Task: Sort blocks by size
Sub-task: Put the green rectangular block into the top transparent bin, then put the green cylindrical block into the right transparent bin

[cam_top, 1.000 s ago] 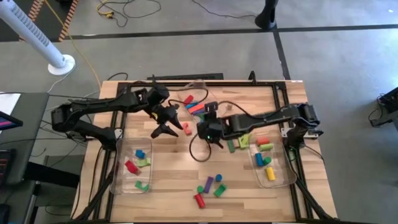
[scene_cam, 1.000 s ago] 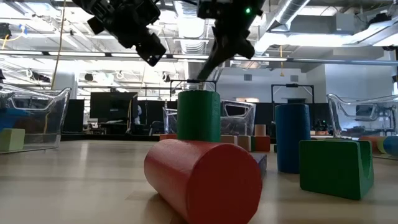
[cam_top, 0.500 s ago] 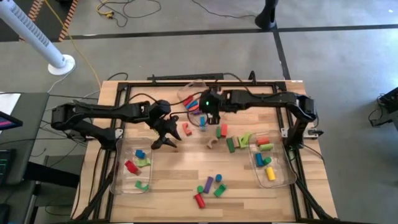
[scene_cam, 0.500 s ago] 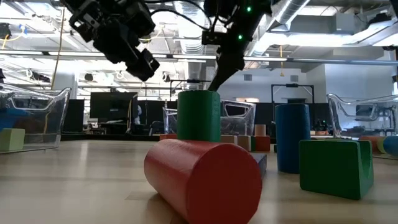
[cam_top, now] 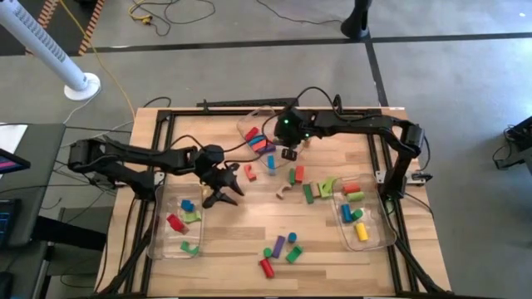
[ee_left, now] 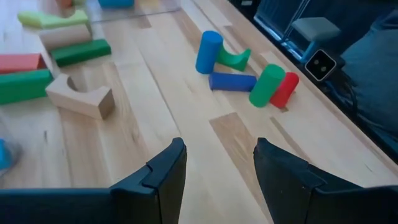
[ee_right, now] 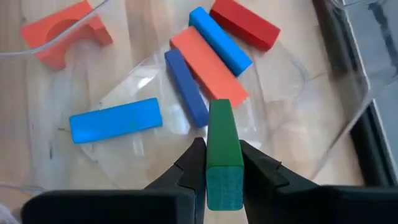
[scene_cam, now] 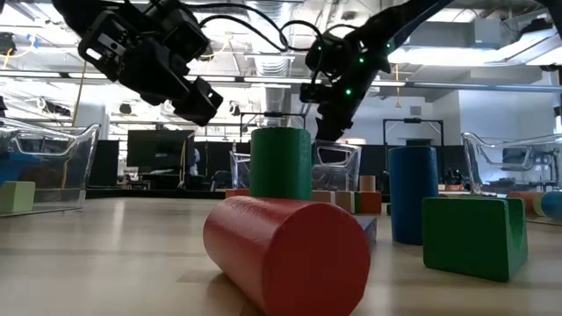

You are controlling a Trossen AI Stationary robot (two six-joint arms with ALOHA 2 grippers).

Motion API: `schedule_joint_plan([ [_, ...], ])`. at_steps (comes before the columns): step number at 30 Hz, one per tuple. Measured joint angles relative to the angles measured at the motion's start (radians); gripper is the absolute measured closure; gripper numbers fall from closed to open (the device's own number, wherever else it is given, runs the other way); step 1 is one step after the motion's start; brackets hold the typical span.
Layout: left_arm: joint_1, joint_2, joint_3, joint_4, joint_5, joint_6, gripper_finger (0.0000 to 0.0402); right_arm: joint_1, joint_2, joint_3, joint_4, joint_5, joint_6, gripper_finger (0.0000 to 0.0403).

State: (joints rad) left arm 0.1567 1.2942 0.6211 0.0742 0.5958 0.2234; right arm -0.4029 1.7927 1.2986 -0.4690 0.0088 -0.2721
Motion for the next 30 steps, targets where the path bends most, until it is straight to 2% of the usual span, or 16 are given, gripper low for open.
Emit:
schedule_joint_plan([
  [5,-0.015,0.000,-0.018,0.072,-0.001,-0.003,0.0223,0.009,0.000,-0.015,0.018,-0.043,0.008,0.0292],
  [13,-0.030,0.000,-0.019,0.076,-0.069,-0.003,0.0223,0.045,0.000,-0.014,0.038,-0.065,0.010,0.0289],
  [22,-0.033,0.000,-0.019,0.074,-0.073,-0.003,0.0223,0.043,0.000,-0.014,0.038,-0.065,0.013,0.0285],
  [30,-0.033,0.000,-0.019,0.074,-0.074,-0.003,0.0223,0.042,0.000,-0.014,0.037,-0.065,0.029,0.0229],
])
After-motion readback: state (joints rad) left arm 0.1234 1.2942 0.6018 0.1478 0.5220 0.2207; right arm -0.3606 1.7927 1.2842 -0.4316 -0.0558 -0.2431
